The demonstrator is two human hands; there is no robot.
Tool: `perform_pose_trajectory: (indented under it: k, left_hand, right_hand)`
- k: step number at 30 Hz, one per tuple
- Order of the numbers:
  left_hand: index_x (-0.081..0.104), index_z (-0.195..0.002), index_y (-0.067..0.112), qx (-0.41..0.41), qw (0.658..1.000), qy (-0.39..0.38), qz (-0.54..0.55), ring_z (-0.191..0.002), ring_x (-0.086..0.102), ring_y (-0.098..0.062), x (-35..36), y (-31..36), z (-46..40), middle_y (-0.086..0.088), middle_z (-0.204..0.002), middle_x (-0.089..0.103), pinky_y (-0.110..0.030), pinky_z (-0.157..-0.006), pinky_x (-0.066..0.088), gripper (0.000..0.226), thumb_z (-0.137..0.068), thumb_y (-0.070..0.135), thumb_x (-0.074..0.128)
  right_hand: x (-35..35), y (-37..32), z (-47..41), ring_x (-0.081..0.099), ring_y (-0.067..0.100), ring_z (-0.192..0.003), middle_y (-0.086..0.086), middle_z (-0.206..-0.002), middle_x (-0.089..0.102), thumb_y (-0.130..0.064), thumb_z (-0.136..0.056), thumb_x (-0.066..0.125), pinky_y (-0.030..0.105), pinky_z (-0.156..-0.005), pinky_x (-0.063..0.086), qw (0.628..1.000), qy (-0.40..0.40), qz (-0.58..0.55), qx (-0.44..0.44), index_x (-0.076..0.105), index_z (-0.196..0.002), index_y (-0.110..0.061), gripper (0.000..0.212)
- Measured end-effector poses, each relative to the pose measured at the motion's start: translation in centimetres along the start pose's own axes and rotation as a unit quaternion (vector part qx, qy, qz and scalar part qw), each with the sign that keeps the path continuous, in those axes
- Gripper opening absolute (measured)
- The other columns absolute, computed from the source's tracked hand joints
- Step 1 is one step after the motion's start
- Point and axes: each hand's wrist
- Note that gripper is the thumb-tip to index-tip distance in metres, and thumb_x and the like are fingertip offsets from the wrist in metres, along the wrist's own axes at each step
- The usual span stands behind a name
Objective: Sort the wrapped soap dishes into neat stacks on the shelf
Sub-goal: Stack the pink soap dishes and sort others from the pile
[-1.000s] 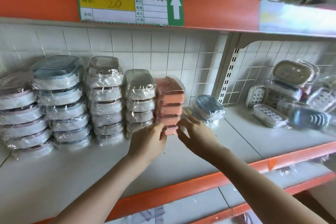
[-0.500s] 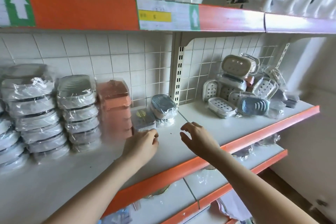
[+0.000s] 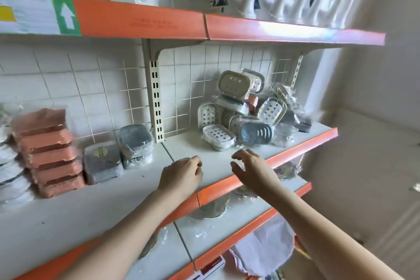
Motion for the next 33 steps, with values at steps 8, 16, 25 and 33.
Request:
perform_pose_trajectory:
  k: [8, 16, 25, 33]
  left_hand:
    - [0.055, -0.113, 0.026, 0.022, 0.999, -0.027, 0.001, -0.107, 0.056, -0.025, 2.0, 5.0, -2.3, 0.004, -0.118, 0.061, -0.031, -0.079, 0.041, 0.025, -0.094, 0.029, 0.040]
    - [0.056, -0.115, 0.026, 0.045, 0.997, -0.057, 0.014, -0.109, 0.056, -0.025, 4.1, 6.6, -5.9, 0.002, -0.118, 0.063, -0.032, -0.080, 0.041, 0.026, -0.094, 0.030, 0.041]
    - [0.056, -0.115, 0.026, 0.054, 0.997, -0.044, 0.031, -0.105, 0.058, -0.027, 5.0, 5.2, -12.0, 0.002, -0.116, 0.064, -0.030, -0.075, 0.043, 0.026, -0.095, 0.028, 0.039]
    - [0.060, -0.105, 0.028, 0.074, 0.995, -0.012, 0.068, -0.103, 0.056, -0.019, 4.8, 3.7, -17.0, 0.010, -0.112, 0.063, -0.028, -0.072, 0.042, 0.022, -0.092, 0.027, 0.042]
  right_hand:
    - [-2.0, 5.1, 0.6, 0.061, 0.026, -0.102, 0.004, -0.115, 0.060, -0.033, -0.093, 0.053, 0.041, -0.080, 0.050, 0.999, 0.013, 0.004, 0.043, 0.059, -0.116, -0.016, 0.029]
    - [-1.3, 7.3, -0.4, 0.060, 0.025, -0.102, 0.004, -0.115, 0.060, -0.033, -0.093, 0.052, 0.039, -0.081, 0.050, 0.996, 0.021, 0.006, 0.082, 0.059, -0.116, -0.016, 0.030]
    - [-0.8, 7.9, -6.7, 0.058, 0.023, -0.107, 0.004, -0.117, 0.060, -0.031, -0.093, 0.053, 0.034, -0.084, 0.047, 0.996, 0.028, 0.021, 0.079, 0.058, -0.116, -0.015, 0.029]
    - [0.2, 8.0, -11.4, 0.059, 0.029, -0.103, 0.011, -0.110, 0.063, -0.027, -0.091, 0.055, 0.039, -0.085, 0.048, 0.996, 0.049, 0.014, 0.073, 0.061, -0.112, -0.011, 0.027]
Point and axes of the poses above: each hand's wrist, its own z-axis away from the middle knuckle, its own x-axis out of the palm, y = z × x
